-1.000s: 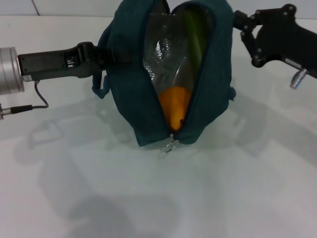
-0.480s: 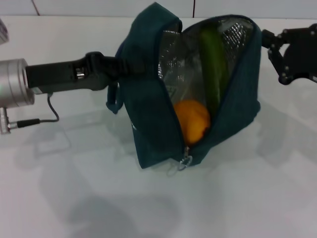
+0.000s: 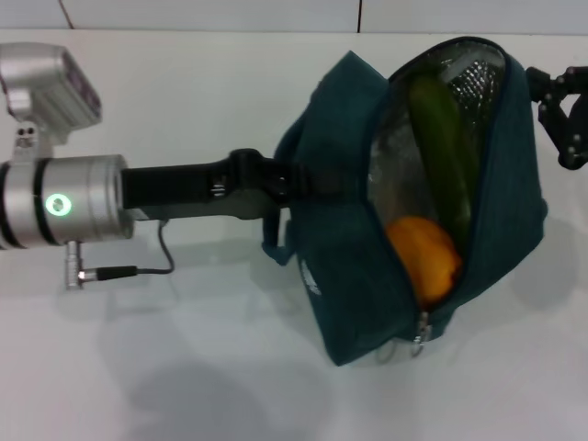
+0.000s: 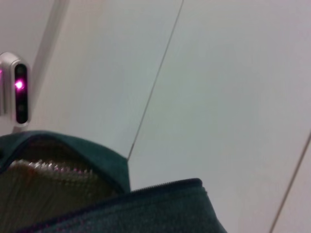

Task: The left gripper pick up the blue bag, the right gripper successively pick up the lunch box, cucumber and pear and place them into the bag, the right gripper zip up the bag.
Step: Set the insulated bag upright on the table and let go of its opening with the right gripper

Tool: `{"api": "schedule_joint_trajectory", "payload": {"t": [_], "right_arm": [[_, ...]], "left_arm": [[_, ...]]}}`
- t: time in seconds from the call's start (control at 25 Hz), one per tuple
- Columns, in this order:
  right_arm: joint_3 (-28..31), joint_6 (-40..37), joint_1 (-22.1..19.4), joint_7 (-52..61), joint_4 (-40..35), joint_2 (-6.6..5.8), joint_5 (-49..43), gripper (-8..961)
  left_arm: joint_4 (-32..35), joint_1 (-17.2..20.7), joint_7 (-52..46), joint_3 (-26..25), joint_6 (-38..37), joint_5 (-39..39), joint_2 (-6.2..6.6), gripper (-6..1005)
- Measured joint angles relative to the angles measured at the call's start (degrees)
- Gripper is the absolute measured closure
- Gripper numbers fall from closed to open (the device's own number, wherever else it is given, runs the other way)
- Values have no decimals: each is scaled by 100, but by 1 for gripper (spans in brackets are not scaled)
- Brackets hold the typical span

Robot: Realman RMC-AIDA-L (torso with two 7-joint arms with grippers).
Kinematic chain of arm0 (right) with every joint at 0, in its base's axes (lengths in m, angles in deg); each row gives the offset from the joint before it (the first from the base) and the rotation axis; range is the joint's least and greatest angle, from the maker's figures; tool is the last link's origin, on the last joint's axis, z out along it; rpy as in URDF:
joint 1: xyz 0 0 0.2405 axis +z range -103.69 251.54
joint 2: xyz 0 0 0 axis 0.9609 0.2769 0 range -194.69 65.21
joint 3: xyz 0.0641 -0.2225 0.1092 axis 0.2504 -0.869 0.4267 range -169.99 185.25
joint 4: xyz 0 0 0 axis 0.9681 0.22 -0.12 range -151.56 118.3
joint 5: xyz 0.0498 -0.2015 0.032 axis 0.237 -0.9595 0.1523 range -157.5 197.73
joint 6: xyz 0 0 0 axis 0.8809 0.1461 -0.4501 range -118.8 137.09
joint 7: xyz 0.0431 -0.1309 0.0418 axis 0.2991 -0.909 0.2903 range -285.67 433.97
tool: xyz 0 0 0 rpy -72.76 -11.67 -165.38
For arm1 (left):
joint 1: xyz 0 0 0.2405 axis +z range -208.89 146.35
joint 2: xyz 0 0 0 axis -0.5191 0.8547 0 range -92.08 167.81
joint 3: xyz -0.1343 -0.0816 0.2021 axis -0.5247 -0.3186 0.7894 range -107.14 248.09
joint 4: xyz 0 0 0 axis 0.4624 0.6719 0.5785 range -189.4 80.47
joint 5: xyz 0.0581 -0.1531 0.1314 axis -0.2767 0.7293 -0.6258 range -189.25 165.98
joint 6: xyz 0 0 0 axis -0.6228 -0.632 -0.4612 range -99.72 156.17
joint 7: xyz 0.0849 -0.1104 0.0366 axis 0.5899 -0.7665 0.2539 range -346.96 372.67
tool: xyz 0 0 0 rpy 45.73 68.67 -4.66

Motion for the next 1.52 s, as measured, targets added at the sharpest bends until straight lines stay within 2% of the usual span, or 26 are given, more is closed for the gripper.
{"api": "schedule_joint_trajectory", "payload": {"t": [0.16, 0.36, 0.64, 0.84, 1.0, 1.16, 1.52], "right_arm": [[41, 82, 159, 3, 246, 11, -100, 946], [-39, 166, 456, 20, 761, 45, -375, 944], [-160, 204, 614, 22, 937, 56, -423, 940], [-64, 147, 558, 36, 780, 56, -378, 938], [196, 131, 421, 236, 465, 56, -355, 936], [367, 38, 384, 368, 335, 56, -346, 935], [419, -18, 430, 390, 344, 56, -298, 931]], "left_arm": [[-311, -188, 211, 150, 512, -51, 12, 946], [-388, -171, 268, 298, 1223, -70, 29, 945], [-393, -112, 274, 305, 1388, -75, 33, 943], [-362, -83, 276, 279, 1076, 72, 37, 942], [-344, 3, 411, 261, 228, 829, 55, 941], [-331, 99, 500, 258, -318, 1451, 106, 940], [-243, 58, 524, 291, -326, 1585, 77, 938]]}}
